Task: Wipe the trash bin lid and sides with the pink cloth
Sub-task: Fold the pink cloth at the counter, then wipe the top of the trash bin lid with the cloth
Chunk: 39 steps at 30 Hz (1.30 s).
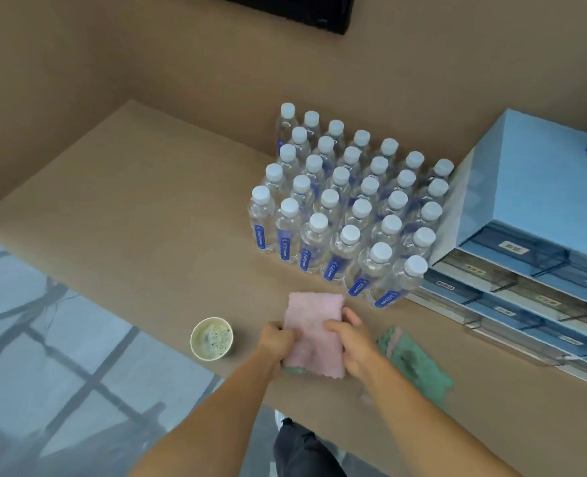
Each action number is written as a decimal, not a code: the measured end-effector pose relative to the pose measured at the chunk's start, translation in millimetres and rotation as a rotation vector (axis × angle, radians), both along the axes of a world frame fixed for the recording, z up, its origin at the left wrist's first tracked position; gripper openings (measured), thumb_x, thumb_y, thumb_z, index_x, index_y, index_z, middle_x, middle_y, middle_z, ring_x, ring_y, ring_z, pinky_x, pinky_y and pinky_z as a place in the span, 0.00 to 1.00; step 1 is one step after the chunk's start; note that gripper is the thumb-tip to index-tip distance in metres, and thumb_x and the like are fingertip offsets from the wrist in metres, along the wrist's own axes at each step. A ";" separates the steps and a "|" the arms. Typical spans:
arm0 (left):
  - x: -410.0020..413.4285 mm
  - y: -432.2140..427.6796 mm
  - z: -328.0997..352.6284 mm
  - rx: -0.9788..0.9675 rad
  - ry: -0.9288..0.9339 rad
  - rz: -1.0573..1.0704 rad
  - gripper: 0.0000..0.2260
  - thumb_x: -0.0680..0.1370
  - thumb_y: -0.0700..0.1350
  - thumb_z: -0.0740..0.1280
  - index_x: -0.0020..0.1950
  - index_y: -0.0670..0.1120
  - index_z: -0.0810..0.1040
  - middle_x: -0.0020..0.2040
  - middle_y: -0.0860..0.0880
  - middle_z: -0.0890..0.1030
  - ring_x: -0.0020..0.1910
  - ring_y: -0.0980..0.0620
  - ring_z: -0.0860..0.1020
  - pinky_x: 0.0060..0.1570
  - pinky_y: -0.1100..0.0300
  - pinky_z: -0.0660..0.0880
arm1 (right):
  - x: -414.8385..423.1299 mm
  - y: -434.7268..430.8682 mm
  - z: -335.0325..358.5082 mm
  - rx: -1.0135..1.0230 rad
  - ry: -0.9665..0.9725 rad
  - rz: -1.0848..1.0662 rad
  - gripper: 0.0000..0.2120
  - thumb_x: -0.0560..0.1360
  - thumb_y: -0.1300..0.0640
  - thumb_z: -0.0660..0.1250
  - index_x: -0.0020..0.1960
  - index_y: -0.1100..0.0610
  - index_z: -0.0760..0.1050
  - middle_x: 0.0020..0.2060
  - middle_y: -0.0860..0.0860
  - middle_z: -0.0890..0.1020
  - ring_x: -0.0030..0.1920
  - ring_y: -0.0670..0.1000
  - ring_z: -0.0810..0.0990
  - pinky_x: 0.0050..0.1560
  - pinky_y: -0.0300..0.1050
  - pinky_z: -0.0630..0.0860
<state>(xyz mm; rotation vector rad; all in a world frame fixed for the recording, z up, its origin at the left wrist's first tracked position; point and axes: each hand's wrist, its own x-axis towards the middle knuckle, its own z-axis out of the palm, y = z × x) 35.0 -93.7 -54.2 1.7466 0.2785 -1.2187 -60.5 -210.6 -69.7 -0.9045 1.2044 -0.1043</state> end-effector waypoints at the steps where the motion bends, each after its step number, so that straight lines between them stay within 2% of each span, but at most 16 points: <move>1: 2.0 5.7 5.4 -0.045 0.034 -0.003 0.07 0.77 0.31 0.64 0.54 0.31 0.78 0.56 0.30 0.81 0.49 0.37 0.82 0.51 0.39 0.80 | -2.5 -0.4 6.3 0.060 -0.059 0.001 0.12 0.74 0.73 0.66 0.52 0.59 0.78 0.45 0.59 0.85 0.44 0.58 0.83 0.46 0.51 0.81; 5: -3.4 35.1 25.1 -0.164 0.099 0.048 0.11 0.77 0.29 0.64 0.60 0.31 0.75 0.56 0.32 0.81 0.50 0.36 0.82 0.49 0.43 0.81 | -8.3 12.7 31.3 0.128 -0.197 0.086 0.16 0.76 0.74 0.63 0.59 0.59 0.76 0.47 0.59 0.84 0.47 0.58 0.83 0.50 0.54 0.81; 8: -18.5 66.1 39.9 -0.264 0.090 0.116 0.16 0.76 0.29 0.66 0.64 0.32 0.73 0.58 0.32 0.81 0.56 0.34 0.81 0.55 0.40 0.79 | -17.9 31.4 48.7 0.118 -0.285 0.126 0.19 0.75 0.74 0.64 0.61 0.58 0.77 0.48 0.58 0.85 0.47 0.57 0.84 0.48 0.53 0.84; 12: -41.6 131.1 64.3 -0.510 0.105 0.176 0.17 0.75 0.28 0.66 0.61 0.40 0.78 0.57 0.39 0.84 0.52 0.40 0.83 0.53 0.45 0.80 | -37.2 74.1 74.3 0.076 -0.389 0.255 0.24 0.67 0.69 0.71 0.61 0.56 0.78 0.50 0.58 0.86 0.50 0.58 0.85 0.58 0.62 0.79; 15: -64.8 203.3 77.4 -0.594 0.041 0.266 0.19 0.75 0.28 0.67 0.64 0.40 0.78 0.59 0.38 0.83 0.57 0.38 0.82 0.58 0.42 0.78 | -44.2 138.4 92.5 0.085 -0.462 0.368 0.24 0.67 0.68 0.70 0.62 0.57 0.77 0.50 0.59 0.86 0.50 0.59 0.84 0.59 0.61 0.78; 18: -99.4 302.2 74.0 -0.599 -0.023 0.420 0.19 0.74 0.31 0.68 0.64 0.43 0.78 0.58 0.40 0.84 0.57 0.38 0.82 0.58 0.40 0.78 | -51.0 229.5 96.2 0.125 -0.496 0.514 0.23 0.69 0.68 0.70 0.63 0.59 0.77 0.52 0.61 0.85 0.51 0.60 0.84 0.57 0.61 0.80; 21: -136.7 406.5 68.7 -0.599 -0.065 0.591 0.19 0.74 0.34 0.71 0.64 0.44 0.78 0.58 0.40 0.84 0.56 0.38 0.83 0.54 0.42 0.79 | -57.2 327.1 92.6 0.170 -0.469 0.671 0.22 0.73 0.69 0.69 0.66 0.62 0.75 0.57 0.66 0.83 0.55 0.64 0.82 0.61 0.66 0.77; 24: -176.6 504.8 70.2 -0.535 -0.106 0.806 0.17 0.75 0.37 0.72 0.64 0.43 0.77 0.57 0.40 0.84 0.56 0.39 0.83 0.55 0.44 0.80 | -65.1 426.6 95.1 0.192 -0.431 0.852 0.20 0.75 0.70 0.65 0.67 0.65 0.73 0.57 0.67 0.82 0.55 0.65 0.82 0.60 0.65 0.77; 26: -199.0 563.0 67.3 -0.495 -0.137 0.908 0.18 0.76 0.39 0.72 0.65 0.43 0.77 0.58 0.39 0.84 0.57 0.39 0.83 0.54 0.44 0.80 | -70.0 483.6 95.2 0.226 -0.390 0.940 0.21 0.75 0.71 0.65 0.68 0.65 0.71 0.62 0.70 0.79 0.58 0.67 0.80 0.65 0.70 0.72; 28: -214.3 614.8 64.9 -0.470 -0.177 0.986 0.18 0.76 0.39 0.72 0.66 0.42 0.76 0.57 0.39 0.84 0.55 0.39 0.83 0.49 0.46 0.81 | -70.2 533.4 92.6 0.260 -0.351 1.026 0.23 0.75 0.71 0.66 0.69 0.64 0.71 0.64 0.70 0.78 0.61 0.69 0.79 0.67 0.72 0.69; 32: -228.0 695.5 56.6 -0.428 -0.227 1.146 0.15 0.76 0.37 0.71 0.62 0.44 0.79 0.55 0.40 0.85 0.51 0.40 0.85 0.41 0.51 0.81 | -57.6 621.2 81.2 0.275 -0.293 1.175 0.19 0.76 0.72 0.64 0.66 0.64 0.72 0.59 0.67 0.81 0.56 0.66 0.81 0.59 0.66 0.76; 37: -224.0 777.4 9.7 -0.347 -0.155 1.284 0.12 0.76 0.36 0.70 0.58 0.45 0.80 0.55 0.40 0.84 0.50 0.39 0.85 0.40 0.48 0.81 | -30.4 719.6 36.1 0.224 -0.141 1.247 0.16 0.76 0.72 0.65 0.62 0.62 0.73 0.51 0.65 0.84 0.49 0.63 0.83 0.46 0.57 0.81; 39: -215.7 799.8 -1.6 -0.303 -0.129 1.307 0.13 0.76 0.34 0.68 0.58 0.46 0.80 0.55 0.40 0.84 0.48 0.39 0.85 0.37 0.50 0.81 | -20.1 747.6 21.1 0.186 -0.097 1.292 0.13 0.77 0.71 0.66 0.60 0.62 0.74 0.49 0.64 0.85 0.48 0.62 0.83 0.45 0.57 0.81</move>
